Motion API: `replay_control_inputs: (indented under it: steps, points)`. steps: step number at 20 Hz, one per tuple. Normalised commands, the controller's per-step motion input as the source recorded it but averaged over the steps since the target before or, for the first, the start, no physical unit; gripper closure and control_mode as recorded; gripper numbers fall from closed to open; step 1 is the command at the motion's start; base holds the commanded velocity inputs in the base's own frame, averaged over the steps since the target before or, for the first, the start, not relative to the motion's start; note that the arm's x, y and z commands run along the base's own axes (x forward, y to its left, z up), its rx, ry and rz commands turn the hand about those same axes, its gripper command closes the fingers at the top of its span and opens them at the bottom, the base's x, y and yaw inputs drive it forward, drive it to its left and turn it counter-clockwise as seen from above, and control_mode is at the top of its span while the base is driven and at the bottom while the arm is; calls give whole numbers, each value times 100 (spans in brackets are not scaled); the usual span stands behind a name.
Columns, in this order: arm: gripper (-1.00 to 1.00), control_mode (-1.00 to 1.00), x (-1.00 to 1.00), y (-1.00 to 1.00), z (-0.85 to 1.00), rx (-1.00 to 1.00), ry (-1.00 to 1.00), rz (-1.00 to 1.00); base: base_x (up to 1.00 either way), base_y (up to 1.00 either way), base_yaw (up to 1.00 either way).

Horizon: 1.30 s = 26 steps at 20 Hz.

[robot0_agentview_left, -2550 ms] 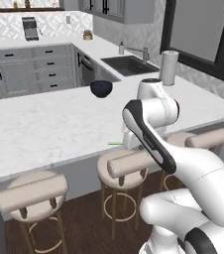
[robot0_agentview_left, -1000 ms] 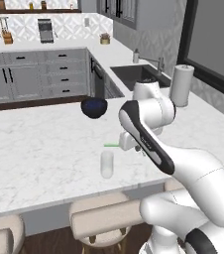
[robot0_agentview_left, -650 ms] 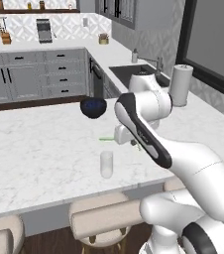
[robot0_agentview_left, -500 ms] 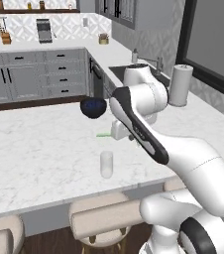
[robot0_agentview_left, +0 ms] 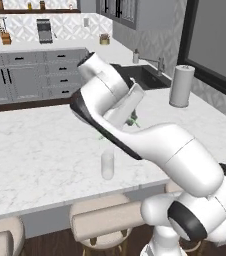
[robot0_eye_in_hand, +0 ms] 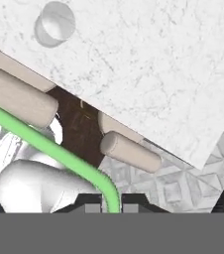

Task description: Take a straw from the drawer in front and place it inside the glass cup on the dining counter.

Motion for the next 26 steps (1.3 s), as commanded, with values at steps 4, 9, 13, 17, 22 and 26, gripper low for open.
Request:
replay_control_inputs:
  steps: [4,9,13,17,22,26]
  points:
    - [100,-100,-13,0,1,-67,0,8,0,0,0]
    - [100,-100,-37,0,0,-51,0,1,0,0,0]
    - [100,-100,-26,0,-2,-29,0,0,0,0,0]
    - [100,-100,-1,0,-13,-16,0,0,0,0,0]
    - [100,-100,8,0,-13,-13,0,0,0,0,0]
    - [100,-100,32,1,-3,-13,0,0,0,0,0]
